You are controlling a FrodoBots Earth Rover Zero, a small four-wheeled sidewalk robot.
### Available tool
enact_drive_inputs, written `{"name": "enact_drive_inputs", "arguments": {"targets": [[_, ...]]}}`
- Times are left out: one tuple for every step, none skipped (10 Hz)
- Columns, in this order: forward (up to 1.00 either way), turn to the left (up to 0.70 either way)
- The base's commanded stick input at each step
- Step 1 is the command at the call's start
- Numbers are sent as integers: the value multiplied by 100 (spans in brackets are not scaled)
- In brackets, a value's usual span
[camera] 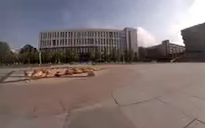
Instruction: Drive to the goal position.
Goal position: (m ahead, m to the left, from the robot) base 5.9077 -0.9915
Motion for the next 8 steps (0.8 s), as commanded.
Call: {"name": "enact_drive_inputs", "arguments": {"targets": [[100, -20], [100, -12], [100, 1], [100, 4], [100, 4], [100, 4], [100, 4], [100, 4]]}}
